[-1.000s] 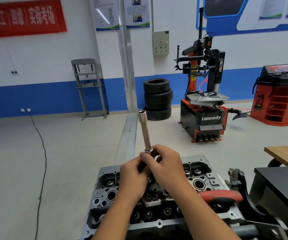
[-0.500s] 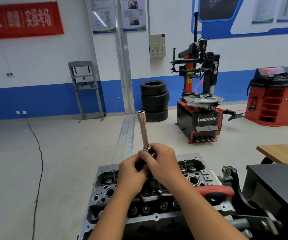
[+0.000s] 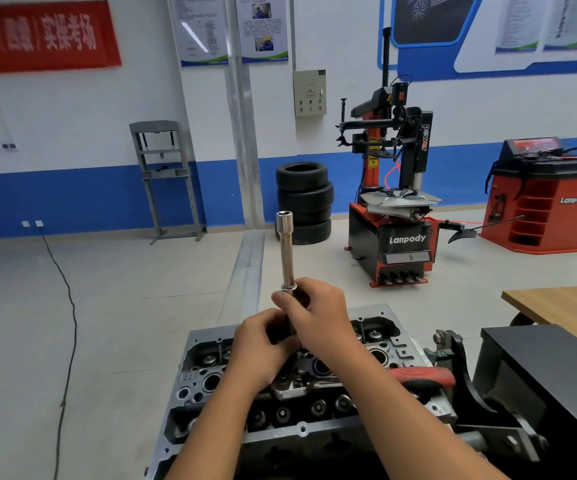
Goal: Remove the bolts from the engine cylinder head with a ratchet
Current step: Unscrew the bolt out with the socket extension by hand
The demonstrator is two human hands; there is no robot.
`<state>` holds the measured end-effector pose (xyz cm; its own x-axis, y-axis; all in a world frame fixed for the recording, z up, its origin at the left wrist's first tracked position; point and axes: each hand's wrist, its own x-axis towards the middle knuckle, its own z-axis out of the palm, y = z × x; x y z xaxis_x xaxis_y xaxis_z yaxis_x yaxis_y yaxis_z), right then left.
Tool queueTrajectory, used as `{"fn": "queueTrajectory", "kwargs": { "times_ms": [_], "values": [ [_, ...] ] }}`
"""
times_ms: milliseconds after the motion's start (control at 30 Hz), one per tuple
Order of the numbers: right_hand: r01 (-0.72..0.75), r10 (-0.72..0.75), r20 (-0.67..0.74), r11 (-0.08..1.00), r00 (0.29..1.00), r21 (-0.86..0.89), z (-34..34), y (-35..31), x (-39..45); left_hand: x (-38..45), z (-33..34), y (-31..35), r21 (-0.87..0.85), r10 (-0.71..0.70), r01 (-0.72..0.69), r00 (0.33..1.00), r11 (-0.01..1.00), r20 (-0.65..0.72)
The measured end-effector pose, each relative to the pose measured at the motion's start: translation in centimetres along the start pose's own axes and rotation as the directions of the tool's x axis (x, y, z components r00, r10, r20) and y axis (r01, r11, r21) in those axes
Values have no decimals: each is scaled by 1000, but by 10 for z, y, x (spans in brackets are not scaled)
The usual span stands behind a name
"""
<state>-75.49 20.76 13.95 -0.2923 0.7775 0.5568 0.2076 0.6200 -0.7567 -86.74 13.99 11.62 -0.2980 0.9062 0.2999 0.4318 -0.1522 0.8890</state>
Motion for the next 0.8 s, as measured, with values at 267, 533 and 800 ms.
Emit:
{"fn": "queueTrajectory", "kwargs": {
  "times_ms": [267,533,800],
  "values": [
    [7,0,-56,991,998,134,-13,-22,4,2,1,-5,63,-48,46,998,997,34],
    [-62,105,-134,955,985,289,-44,-36,12,4,0,-10,122,-67,60,996,991,51],
    [-127,181,-194,957,964,261,-68,-22,10,10,-3,-4,102,-16,12,999,995,37]
  ]
}}
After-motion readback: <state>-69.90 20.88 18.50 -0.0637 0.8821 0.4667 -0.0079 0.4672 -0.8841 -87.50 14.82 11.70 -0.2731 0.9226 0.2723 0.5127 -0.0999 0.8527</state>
